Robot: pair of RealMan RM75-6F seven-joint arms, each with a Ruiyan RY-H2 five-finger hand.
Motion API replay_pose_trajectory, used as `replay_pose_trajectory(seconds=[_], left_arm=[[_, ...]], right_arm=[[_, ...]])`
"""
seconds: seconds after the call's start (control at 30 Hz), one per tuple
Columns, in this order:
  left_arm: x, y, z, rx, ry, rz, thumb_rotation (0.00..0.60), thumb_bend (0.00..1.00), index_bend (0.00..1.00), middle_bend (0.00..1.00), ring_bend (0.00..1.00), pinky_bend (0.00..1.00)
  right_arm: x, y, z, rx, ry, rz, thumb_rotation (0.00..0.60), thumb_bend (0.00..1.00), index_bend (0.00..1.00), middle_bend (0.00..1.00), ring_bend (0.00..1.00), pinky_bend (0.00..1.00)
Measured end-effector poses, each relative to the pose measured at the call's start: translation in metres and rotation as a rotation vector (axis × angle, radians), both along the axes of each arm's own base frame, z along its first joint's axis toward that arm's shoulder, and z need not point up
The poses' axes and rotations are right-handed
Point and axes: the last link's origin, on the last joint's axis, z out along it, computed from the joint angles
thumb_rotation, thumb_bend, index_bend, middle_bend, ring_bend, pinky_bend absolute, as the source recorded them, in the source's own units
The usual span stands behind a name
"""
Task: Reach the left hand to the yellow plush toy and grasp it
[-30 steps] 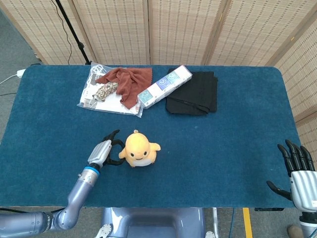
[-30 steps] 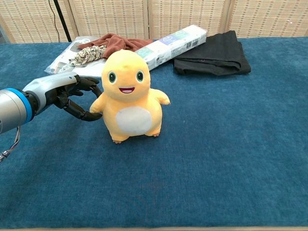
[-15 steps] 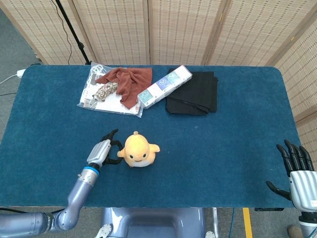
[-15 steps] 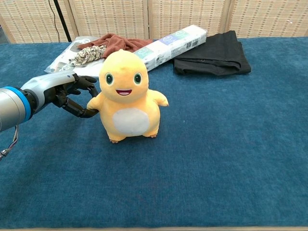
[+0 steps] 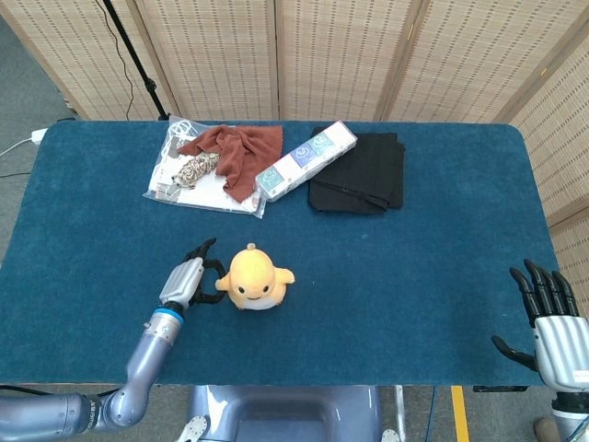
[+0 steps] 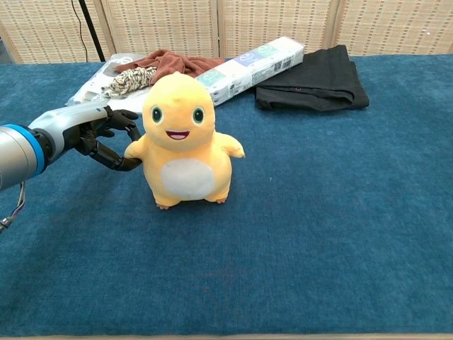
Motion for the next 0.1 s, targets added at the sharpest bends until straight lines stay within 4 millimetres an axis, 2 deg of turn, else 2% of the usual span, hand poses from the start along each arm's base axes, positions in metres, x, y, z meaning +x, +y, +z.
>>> replay_pose_trajectory(seconds=[0.1], left_arm=[[-0.0009, 0.001, 0.0008, -0.001, 0.001, 0.01, 0.6, 0.52, 0.67, 0.0, 0.0, 0.0]], right_arm=[[-0.0006, -0.001, -0.0019, 0.005, 0.007, -0.006, 0.6, 0.0, 0.0, 0.0, 0.0, 0.0]])
